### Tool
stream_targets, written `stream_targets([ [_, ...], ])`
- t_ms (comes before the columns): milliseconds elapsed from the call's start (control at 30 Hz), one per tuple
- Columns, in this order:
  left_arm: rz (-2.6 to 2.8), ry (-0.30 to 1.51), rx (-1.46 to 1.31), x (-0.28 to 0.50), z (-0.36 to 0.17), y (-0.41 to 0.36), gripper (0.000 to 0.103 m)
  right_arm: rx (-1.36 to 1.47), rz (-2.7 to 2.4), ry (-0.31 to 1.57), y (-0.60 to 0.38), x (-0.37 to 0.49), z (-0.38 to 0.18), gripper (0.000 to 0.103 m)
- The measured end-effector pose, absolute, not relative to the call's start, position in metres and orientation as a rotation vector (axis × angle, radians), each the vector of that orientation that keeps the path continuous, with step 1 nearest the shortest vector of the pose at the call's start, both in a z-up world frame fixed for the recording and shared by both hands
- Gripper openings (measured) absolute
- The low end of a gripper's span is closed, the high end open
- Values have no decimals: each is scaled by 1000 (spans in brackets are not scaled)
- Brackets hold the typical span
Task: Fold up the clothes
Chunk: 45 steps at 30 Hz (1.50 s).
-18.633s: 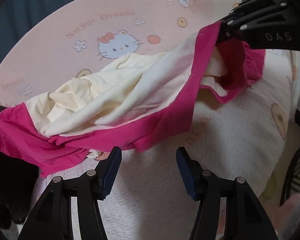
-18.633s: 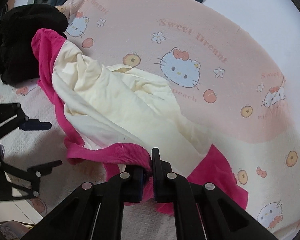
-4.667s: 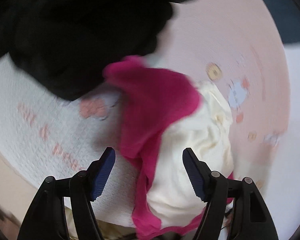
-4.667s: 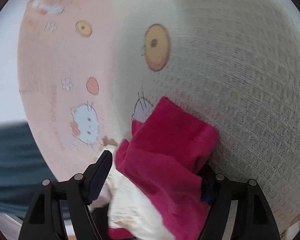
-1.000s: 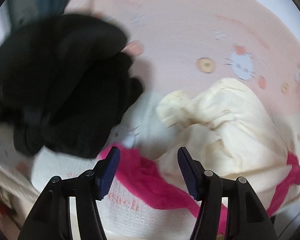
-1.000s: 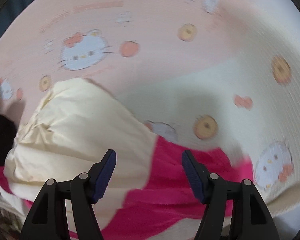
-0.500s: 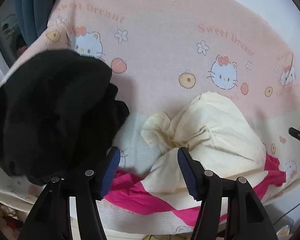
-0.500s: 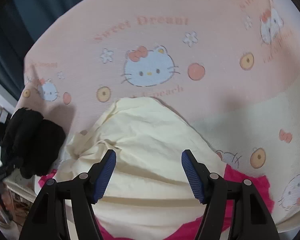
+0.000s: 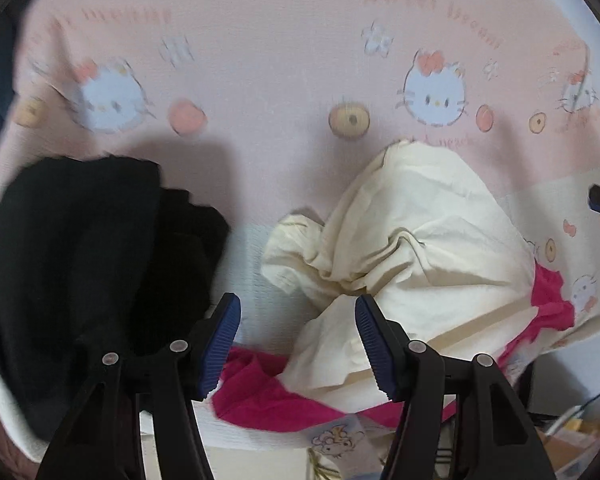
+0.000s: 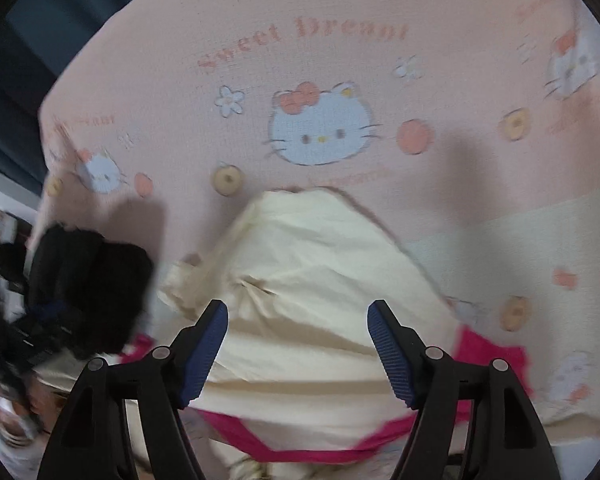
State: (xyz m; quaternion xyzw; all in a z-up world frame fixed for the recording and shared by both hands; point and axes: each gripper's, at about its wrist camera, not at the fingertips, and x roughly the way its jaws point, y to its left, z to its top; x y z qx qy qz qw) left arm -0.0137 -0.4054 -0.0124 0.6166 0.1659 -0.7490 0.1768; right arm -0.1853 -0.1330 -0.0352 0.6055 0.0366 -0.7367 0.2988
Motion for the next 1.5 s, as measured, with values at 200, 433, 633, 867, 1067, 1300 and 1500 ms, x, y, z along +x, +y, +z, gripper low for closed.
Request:
stream_targets([
  [200, -1955, 714, 1779, -37, -83, -439, 57, 1751, -1860, 73, -195, -254, -105, 72],
  [433, -1739, 993, 1765, -59, -166, -476, 57, 1850, -1808, 56, -243, -295, -180, 72],
  [633, -1657, 1151, 1728, -66, -209, -487, 57, 1823, -1779, 63, -273, -288, -238, 72],
  [867, -1693, 1257, 1671, -61, -224, -475, 61, 1872, -1780, -208, -274, -289, -266, 72],
  [1067, -1722, 1348, 1618, -56, -238, -464, 61, 1910, -1816, -211, -296, -289, -269, 72],
  [1300, -1825, 1126, 1610, -54, -235, -437, 55, 1935, -1939, -111, -319, -280, -286, 73],
  [1500, -1908, 886, 1598, -53, -231, -411, 24, 1888, -2062, 190, -345, -261, -285, 55],
])
